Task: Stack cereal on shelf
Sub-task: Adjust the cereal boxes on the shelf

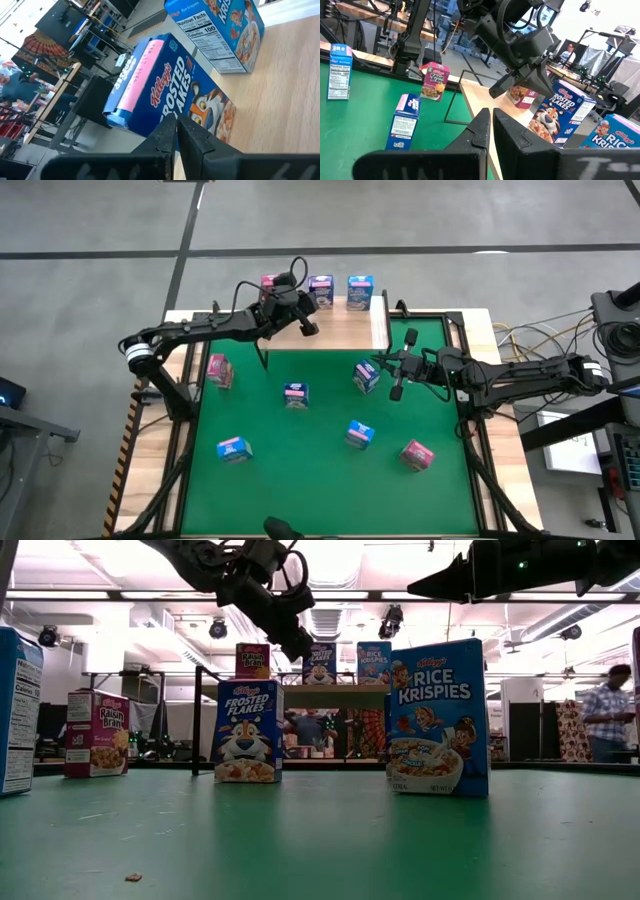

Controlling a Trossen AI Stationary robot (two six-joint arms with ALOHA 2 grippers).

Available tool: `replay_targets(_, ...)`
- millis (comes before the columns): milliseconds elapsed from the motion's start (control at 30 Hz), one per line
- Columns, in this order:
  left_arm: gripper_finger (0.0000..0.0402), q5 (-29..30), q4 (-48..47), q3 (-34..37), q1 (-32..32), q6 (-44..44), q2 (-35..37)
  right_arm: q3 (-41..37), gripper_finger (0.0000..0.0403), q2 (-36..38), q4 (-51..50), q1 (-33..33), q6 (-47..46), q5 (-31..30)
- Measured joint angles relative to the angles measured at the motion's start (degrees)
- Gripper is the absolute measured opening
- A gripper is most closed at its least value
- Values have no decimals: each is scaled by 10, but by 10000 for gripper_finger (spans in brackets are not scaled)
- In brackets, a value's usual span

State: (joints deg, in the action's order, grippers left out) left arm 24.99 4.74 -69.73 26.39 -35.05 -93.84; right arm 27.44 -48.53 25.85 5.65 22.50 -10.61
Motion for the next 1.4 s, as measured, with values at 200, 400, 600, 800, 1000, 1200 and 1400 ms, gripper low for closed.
replay_targets(200, 0, 0, 0, 0, 2, 12, 0, 0, 13, 0, 0, 0, 0, 0)
replay_targets(400, 0, 0, 0, 0, 2, 19, 0, 0, 13, 0, 0, 0, 0, 0)
replay_targets(600, 0, -1, 3, 0, 2, 33, 0, 0, 13, 0, 0, 0, 0, 0)
replay_targets(800, 0, -81, 3, 0, 1, 73, 0, 0, 13, 0, 1, 0, 0, 0)
replay_targets(1000, 0, -193, 19, 0, 0, 81, -9, 0, 13, 0, 1, 0, 0, 0)
replay_targets(1200, 0, -124, 40, 0, 8, 72, -40, 0, 13, 0, 2, 0, -4, 0)
replay_targets(1400, 0, -78, 49, 0, 8, 71, -46, 0, 13, 0, 2, 0, -3, 0)
